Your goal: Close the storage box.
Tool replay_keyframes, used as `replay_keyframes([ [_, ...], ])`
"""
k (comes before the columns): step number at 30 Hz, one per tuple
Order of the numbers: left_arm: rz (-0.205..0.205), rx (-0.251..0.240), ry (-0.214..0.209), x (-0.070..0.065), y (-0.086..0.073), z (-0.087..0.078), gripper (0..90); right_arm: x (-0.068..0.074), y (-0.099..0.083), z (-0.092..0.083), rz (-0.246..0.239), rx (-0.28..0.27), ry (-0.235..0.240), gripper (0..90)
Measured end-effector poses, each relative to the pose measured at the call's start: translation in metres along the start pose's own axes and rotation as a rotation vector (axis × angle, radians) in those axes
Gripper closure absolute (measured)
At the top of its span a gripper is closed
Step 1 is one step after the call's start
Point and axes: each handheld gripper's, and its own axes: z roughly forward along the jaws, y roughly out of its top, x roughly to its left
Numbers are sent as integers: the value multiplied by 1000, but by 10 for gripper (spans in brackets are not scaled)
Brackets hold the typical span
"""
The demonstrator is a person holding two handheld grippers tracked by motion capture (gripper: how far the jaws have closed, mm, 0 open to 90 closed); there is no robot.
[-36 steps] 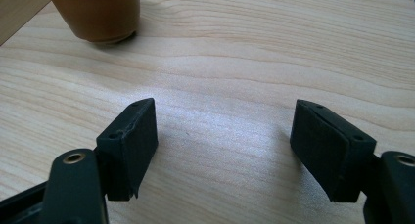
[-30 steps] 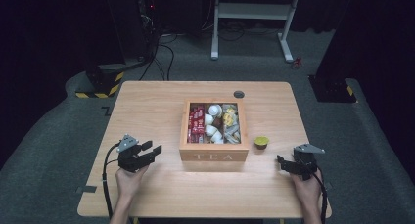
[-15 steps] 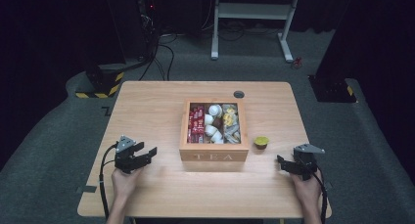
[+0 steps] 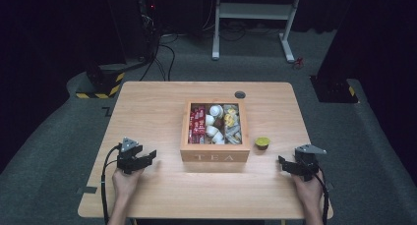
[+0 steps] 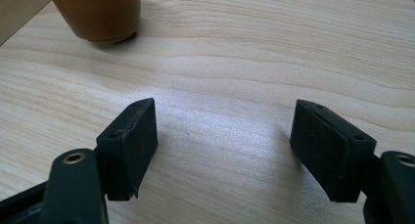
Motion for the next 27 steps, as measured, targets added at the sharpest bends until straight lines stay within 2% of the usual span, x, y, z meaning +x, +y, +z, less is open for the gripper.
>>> replay_keyframes([
  [7, 7, 13, 33, 2, -3, 6, 339, 0, 0, 0, -3, -1, 0, 259],
  [9, -6, 13, 33, 2, -4, 8, 339, 0, 0, 0, -5, -1, 0, 259],
  [17, -5, 34, 45, 3, -7, 13, 331, 0, 0, 0, 0, 0, 0, 259],
  [23, -7, 33, 54, 0, -7, 14, 318, 0, 0, 0, -3, -1, 0, 259],
  [27, 30, 49, 81, -5, -7, 16, 287, 0, 0, 0, -3, 0, 0, 259],
])
